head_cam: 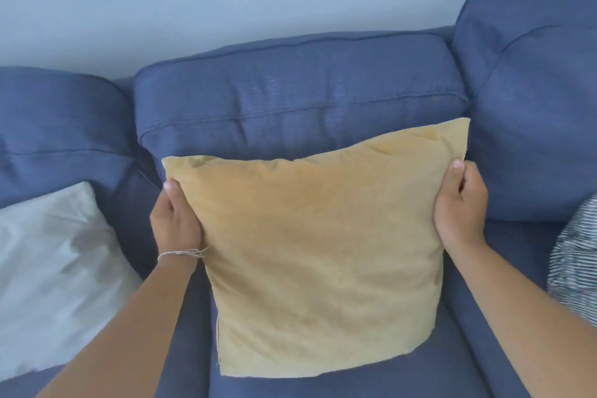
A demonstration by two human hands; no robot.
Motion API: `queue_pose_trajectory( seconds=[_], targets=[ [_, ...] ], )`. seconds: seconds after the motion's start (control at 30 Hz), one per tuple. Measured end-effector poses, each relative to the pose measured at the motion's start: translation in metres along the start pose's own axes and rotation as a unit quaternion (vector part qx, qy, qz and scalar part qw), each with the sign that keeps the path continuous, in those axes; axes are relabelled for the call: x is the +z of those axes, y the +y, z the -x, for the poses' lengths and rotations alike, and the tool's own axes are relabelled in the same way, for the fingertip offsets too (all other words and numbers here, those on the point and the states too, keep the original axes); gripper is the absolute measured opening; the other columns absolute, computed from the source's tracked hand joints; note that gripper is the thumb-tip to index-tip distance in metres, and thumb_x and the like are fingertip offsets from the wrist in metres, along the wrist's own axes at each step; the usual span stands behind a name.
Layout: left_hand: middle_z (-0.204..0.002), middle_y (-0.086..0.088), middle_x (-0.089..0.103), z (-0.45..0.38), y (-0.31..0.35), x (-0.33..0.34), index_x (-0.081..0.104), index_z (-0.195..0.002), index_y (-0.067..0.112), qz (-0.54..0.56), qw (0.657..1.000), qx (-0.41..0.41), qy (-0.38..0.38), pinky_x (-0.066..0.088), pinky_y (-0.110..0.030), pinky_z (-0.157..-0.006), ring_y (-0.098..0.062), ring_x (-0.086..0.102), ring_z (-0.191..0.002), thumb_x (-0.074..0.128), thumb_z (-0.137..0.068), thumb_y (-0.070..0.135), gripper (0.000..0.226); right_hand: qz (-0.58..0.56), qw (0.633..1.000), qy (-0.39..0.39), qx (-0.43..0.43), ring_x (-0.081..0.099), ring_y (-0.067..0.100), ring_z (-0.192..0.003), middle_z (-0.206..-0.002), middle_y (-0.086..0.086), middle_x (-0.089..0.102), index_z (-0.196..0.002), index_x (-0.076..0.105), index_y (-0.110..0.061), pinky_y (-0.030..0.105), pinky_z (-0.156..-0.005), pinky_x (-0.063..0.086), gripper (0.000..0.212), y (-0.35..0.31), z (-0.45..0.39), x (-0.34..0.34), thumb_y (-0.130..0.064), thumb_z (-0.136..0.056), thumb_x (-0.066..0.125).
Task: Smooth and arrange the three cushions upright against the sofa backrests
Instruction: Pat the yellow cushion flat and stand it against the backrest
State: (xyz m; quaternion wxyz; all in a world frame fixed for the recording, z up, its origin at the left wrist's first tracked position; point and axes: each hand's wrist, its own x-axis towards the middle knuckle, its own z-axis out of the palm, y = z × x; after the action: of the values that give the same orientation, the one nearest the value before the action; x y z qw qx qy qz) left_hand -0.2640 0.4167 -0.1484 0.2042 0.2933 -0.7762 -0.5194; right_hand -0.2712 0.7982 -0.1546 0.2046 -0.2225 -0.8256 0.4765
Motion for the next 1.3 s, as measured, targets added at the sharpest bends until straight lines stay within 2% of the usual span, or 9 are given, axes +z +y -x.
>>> queue_pose_trajectory(
  seconds=[0.13, 0.2, 0.3, 0.53, 0.7, 0.9, 1.03, 1.2, 1.3],
  targets=[
    [-0.075, -0.003, 0.065, 0.037, -0.026, -0.026, 0.065, -0.071, 0.02, 0.021, 0.996, -0.085, -0.024, 0.046, -0.036, -0.076, -0.022, 0.058, -0.071, 0.028, -0.1, 0.06, 0.061, -0.03, 0.992, -0.005, 0.123, 0.057, 0.012, -0.081, -0.086, -0.005, 0.064, -0.076, 0.056, -0.026, 0.033, -0.074, 0.044, 0.05, 0.034, 0.039, -0.021, -0.048, -0.104, 0.021],
    [-0.069, -0.01, 0.061, 0.064, -0.044, -0.033, 0.055, -0.067, 0.007, -0.068, 0.993, -0.072, -0.058, 0.042, -0.038, -0.067, -0.026, 0.054, -0.065, 0.025, -0.103, 0.056, 0.068, 0.01, 0.987, -0.059, 0.148, 0.06, 0.019, -0.091, -0.095, 0.002, 0.067, -0.08, 0.059, -0.026, 0.039, -0.081, 0.046, 0.053, 0.057, 0.059, -0.023, -0.054, -0.103, 0.021],
    [-0.055, -0.013, 0.045, 0.08, -0.055, -0.023, 0.034, -0.057, 0.004, -0.169, 0.983, -0.044, -0.058, 0.031, -0.04, -0.058, -0.03, 0.04, -0.057, 0.027, -0.107, 0.046, 0.065, 0.066, 0.979, -0.129, 0.142, 0.056, 0.025, -0.075, -0.075, 0.006, 0.062, -0.07, 0.053, -0.014, 0.034, -0.061, 0.041, 0.043, 0.071, 0.081, -0.014, -0.026, -0.107, 0.034],
    [-0.055, -0.015, 0.047, 0.059, -0.058, -0.023, 0.036, -0.056, 0.005, -0.191, 0.98, -0.061, 0.01, 0.033, -0.04, -0.066, -0.035, 0.042, -0.063, 0.024, -0.109, 0.035, 0.062, 0.109, 0.985, 0.03, 0.134, 0.046, 0.029, -0.068, -0.068, 0.009, 0.052, -0.073, 0.048, 0.0, 0.032, -0.064, 0.017, 0.057, 0.075, 0.068, -0.011, -0.032, -0.111, 0.02],
    [-0.054, -0.009, 0.031, 0.063, -0.058, -0.029, 0.027, -0.057, 0.009, -0.152, 0.987, -0.053, 0.003, 0.028, -0.039, -0.054, -0.024, 0.027, -0.055, 0.032, -0.105, 0.042, 0.059, 0.055, 0.987, 0.008, 0.153, 0.045, 0.024, -0.068, -0.066, 0.004, 0.048, -0.065, 0.039, -0.01, 0.036, -0.069, 0.032, 0.054, 0.071, 0.071, -0.008, -0.037, -0.11, 0.025],
    [-0.089, -0.024, 0.072, 0.092, -0.105, -0.07, 0.07, -0.09, 0.003, 0.019, 0.953, -0.227, -0.199, 0.059, -0.049, -0.08, -0.038, 0.069, -0.083, 0.041, -0.101, 0.018, 0.035, 0.027, 0.97, -0.125, 0.207, 0.065, 0.018, -0.105, -0.112, -0.003, 0.069, -0.115, 0.064, -0.023, 0.034, -0.083, 0.051, 0.032, 0.112, 0.115, -0.06, -0.022, -0.105, 0.033],
    [-0.1, -0.005, 0.076, 0.117, -0.146, -0.102, 0.076, -0.106, 0.024, -0.129, 0.887, -0.232, -0.379, 0.062, -0.046, -0.083, -0.026, 0.067, -0.086, 0.061, -0.082, 0.009, 0.032, 0.126, 0.922, -0.309, 0.198, 0.061, 0.011, -0.11, -0.124, -0.011, 0.06, -0.133, 0.056, -0.03, 0.029, -0.086, 0.046, 0.032, 0.14, 0.154, -0.08, -0.02, -0.103, 0.05],
    [-0.076, 0.01, 0.073, 0.138, -0.155, -0.1, 0.072, -0.081, 0.028, -0.295, 0.854, -0.169, -0.394, 0.053, -0.032, -0.071, -0.016, 0.064, -0.073, 0.077, -0.083, 0.03, 0.005, 0.212, 0.919, -0.269, 0.198, 0.066, 0.029, -0.077, -0.084, 0.009, 0.073, -0.088, 0.07, -0.009, 0.036, -0.063, 0.049, 0.018, 0.153, 0.159, -0.065, -0.02, -0.094, 0.058],
    [-0.067, 0.003, 0.067, 0.142, -0.16, -0.087, 0.066, -0.066, 0.015, -0.367, 0.842, -0.099, -0.382, 0.052, -0.035, -0.07, -0.022, 0.062, -0.071, 0.063, -0.094, 0.031, 0.032, 0.26, 0.909, -0.261, 0.193, 0.055, 0.04, -0.061, -0.065, 0.016, 0.064, -0.074, 0.067, -0.005, 0.031, -0.053, 0.036, 0.026, 0.151, 0.151, -0.063, -0.023, -0.088, 0.055]
  ],
)
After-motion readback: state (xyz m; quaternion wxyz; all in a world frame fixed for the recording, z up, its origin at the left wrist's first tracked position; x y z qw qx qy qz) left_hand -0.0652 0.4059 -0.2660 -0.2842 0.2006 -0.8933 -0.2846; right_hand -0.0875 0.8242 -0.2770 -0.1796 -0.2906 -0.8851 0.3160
